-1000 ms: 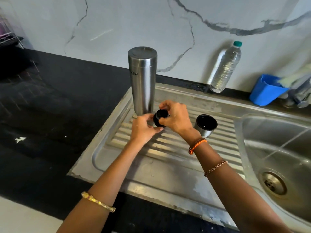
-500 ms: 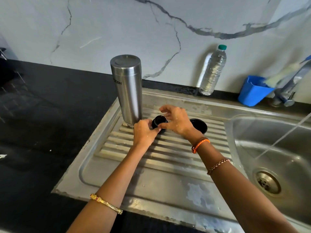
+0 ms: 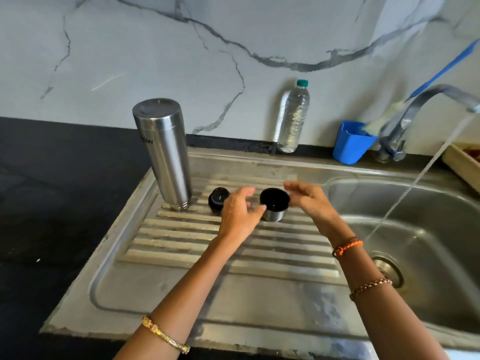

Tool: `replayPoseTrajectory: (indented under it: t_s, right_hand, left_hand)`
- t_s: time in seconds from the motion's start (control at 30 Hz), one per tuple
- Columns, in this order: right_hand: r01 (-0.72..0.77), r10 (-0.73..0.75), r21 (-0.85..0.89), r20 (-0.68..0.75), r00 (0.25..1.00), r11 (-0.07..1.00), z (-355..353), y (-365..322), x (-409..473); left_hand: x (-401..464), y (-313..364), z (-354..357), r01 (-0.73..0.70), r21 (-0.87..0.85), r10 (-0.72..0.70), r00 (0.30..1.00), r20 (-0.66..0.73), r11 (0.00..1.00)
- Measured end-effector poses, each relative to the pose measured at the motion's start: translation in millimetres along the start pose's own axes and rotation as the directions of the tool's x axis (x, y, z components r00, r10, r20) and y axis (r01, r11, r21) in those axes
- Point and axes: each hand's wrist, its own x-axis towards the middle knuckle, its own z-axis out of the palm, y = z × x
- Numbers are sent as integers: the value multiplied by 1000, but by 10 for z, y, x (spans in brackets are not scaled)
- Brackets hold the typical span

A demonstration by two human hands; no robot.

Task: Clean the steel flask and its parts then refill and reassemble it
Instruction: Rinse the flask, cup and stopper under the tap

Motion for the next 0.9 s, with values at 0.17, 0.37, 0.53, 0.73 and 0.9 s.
replayPoseTrajectory:
  t_s: [0.17,0.37,0.53,0.73,0.9]
  right_hand:
    - [-21,18,103,34,999,994,4,120,29]
    - [47,-46,73,-25,999,996,42,76,-38]
    - [187,-170,112,-149,974,976,-233,-166,-242]
    - [181,-40,378,-351,936,908,-882,-123,-557]
    - [127,86,389,-485,871,913,-1478,170,-670]
  left_hand:
    - [139,16,222,11,83,-21,992,122,996]
    - [172,77,341,35,52,-34,999,-16,998]
    - [180,424,309,-140,-54,136,987,-84,989]
    - [89,1099,618,-284,-259,309,949,60,923]
    - [54,1490,1349,-330,-231,355,932,76,915]
